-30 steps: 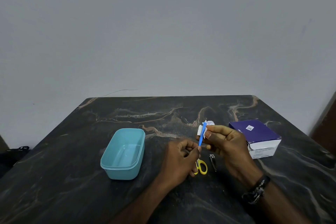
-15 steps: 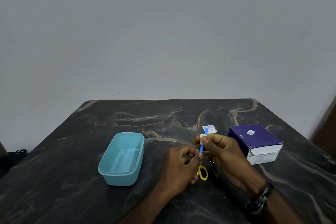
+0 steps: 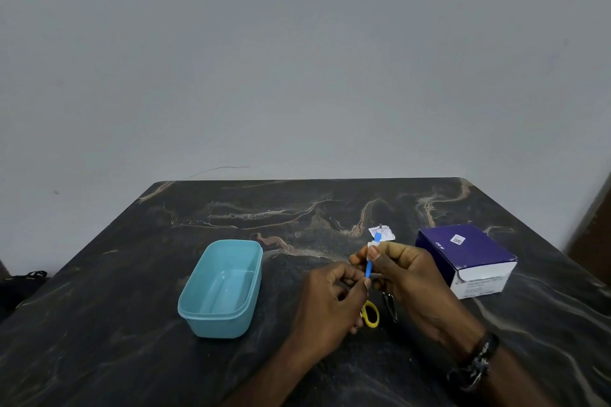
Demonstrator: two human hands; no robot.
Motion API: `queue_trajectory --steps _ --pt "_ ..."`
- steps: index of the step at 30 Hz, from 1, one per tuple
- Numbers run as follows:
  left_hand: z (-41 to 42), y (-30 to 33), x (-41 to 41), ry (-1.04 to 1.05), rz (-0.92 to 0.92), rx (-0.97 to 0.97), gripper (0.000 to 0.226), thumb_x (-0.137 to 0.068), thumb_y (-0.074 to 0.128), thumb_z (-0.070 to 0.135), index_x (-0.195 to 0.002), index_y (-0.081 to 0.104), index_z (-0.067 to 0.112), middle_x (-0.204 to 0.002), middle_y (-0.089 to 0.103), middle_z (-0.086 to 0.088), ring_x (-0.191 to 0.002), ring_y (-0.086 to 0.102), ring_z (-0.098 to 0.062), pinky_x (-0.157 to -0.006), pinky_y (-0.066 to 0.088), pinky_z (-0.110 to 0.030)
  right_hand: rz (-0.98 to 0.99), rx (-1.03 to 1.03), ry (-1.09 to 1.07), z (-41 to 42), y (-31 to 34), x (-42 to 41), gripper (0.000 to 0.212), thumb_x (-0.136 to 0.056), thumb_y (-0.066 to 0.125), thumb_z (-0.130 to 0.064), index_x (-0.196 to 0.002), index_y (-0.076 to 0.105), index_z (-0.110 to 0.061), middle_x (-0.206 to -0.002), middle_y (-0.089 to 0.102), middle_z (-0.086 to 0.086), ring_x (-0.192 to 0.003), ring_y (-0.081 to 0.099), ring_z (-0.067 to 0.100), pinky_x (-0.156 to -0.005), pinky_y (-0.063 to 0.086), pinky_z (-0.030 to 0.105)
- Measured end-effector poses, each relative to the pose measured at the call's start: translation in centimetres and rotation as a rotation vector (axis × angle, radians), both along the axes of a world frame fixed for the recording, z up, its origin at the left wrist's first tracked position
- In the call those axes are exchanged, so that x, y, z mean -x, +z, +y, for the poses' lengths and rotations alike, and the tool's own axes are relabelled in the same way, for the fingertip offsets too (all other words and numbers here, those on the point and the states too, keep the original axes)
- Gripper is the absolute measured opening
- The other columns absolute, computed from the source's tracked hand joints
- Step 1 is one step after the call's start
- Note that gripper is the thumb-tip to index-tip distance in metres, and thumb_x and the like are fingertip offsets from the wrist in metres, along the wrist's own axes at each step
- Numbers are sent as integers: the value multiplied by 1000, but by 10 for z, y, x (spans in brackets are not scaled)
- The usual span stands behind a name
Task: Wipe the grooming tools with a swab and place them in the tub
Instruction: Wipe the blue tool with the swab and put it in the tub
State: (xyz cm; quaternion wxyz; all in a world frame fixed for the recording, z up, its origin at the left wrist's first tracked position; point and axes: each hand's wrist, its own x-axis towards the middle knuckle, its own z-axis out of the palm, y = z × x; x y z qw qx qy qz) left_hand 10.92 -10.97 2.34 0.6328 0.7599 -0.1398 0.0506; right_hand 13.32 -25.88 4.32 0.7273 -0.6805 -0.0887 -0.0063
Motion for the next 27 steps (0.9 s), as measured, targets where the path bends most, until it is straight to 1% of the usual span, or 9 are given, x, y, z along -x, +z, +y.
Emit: queue_trajectory --steps 2,4,7,10,14,15,19,22,27 --pt "0 1 1 -3 0 1 6 -91 62 19 -90 66 14 -57 64 -3 -43 57 -9 -43 48 -26 -11 12 -14 -1 1 -1 21 -93 54 -14 -92 70 0 -95 76 13 -84 70 21 -70 53 31" --pt "-1 1 2 -14 3 10 5 -91 63 19 -90 66 14 -55 64 -2 -42 56 -9 -42 47 -25 -36 -19 -55 -2 3 -1 21 -92 54 -13 -91 70 0 -92 76 11 -82 70 17 -66 55 28" --pt "-3 1 3 -13 11 18 6 -89 65 19 -88 67 14 -51 62 -1 -41 56 -10 -42 48 -25 -53 -76 -116 -4 5 -1 19 -92 54 -12 -89 69 -1 -88 76 9 -78 69 13 -64 55 28" --pt "-3 1 4 -11 5 8 7 -90 65 20 -88 67 14 -54 63 -1 -43 57 -10 -42 48 -25 -34 -72 -115 -4 6 0 20 -93 54 -13 -89 69 -1 -87 76 9 -77 70 14 -64 56 27" --pt "-1 1 2 10 8 13 8 -90 64 20 -87 67 14 -57 64 -4 -43 58 -13 -43 49 -27 14 -30 -67 2 2 1 21 -92 56 -15 -88 72 -3 -90 75 15 -81 70 25 -75 53 40" --pt "-1 2 1 12 10 20 8 -90 65 20 -87 67 13 -58 64 -5 -43 58 -13 -43 49 -27 14 -26 -66 3 1 1 21 -92 56 -15 -88 72 -3 -91 75 15 -82 70 26 -76 53 42" --pt "-2 2 1 6 28 38 9 -89 66 20 -89 67 11 -59 64 -5 -42 57 -13 -42 47 -25 -29 -99 -132 2 5 3 19 -93 55 -11 -88 72 -3 -88 75 12 -80 69 20 -72 53 37" --pt "-5 0 4 -10 15 9 6 -89 66 21 -88 67 15 -55 64 -2 -42 57 -11 -42 47 -23 -48 -154 -190 -3 8 1 18 -94 54 -11 -88 71 -5 -85 75 10 -79 69 16 -67 54 30" --pt "-3 1 4 -10 3 11 4 -89 66 19 -85 66 18 -51 62 -1 -41 56 -9 -42 46 -23 -45 -148 -175 -3 6 0 17 -90 57 -13 -89 71 -5 -87 76 10 -79 71 15 -64 56 24"
